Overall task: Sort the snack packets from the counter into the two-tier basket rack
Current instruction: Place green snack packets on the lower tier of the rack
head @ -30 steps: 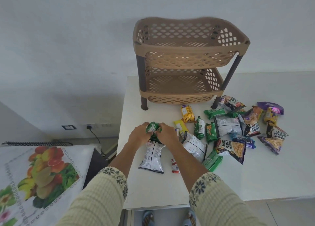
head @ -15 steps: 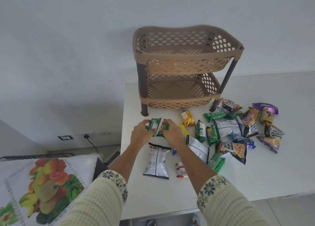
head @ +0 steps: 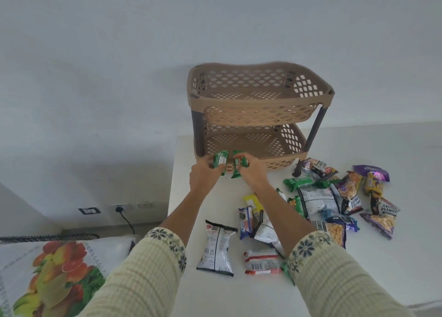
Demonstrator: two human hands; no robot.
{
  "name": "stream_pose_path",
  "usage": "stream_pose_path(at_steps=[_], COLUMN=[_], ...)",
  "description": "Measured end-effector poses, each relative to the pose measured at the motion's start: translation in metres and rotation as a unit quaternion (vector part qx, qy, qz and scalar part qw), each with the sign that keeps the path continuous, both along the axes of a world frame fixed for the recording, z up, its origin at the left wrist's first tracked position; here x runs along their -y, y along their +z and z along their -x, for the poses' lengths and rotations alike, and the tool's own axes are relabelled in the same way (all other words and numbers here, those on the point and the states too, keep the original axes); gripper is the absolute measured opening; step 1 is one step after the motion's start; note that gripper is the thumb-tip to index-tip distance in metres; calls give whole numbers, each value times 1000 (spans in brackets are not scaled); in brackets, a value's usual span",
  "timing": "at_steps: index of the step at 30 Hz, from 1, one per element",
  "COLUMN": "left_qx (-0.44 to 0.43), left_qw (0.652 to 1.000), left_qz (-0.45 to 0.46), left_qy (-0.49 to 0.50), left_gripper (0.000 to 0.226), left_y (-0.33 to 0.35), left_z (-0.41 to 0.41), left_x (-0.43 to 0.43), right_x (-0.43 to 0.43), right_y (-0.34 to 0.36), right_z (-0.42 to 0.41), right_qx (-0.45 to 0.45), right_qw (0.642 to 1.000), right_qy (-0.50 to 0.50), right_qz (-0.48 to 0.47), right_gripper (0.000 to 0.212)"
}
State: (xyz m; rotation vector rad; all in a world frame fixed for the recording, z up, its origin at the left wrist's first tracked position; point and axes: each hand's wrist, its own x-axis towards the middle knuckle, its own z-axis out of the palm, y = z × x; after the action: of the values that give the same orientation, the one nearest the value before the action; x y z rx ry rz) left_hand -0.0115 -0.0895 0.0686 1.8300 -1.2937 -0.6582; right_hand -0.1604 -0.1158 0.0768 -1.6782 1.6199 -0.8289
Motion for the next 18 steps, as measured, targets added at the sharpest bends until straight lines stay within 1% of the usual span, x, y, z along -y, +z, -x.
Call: stream_pose_path(at_steps=[5,9,14,18], left_qx=[7,25,66,67], left_qw=[998,993,994,994], left_qz=[51,86,40,-2], left_qy=[44,73,78,84], left_gripper=[45,40,36,33], left_y=[8,8,-2,-13], left_z=[17,26,27,23], left_x=[30,58,95,123], right_x=[43,79,121,149], right_y=[7,5,-13,-32], right_z=[3,3,4,0], right_qx=[25,38,24,0], right_qw=[1000,999,1000,999], right_qy=[-3,6,12,35], right_qz=[6,24,-7,-27], right_gripper=[31,33,36,40])
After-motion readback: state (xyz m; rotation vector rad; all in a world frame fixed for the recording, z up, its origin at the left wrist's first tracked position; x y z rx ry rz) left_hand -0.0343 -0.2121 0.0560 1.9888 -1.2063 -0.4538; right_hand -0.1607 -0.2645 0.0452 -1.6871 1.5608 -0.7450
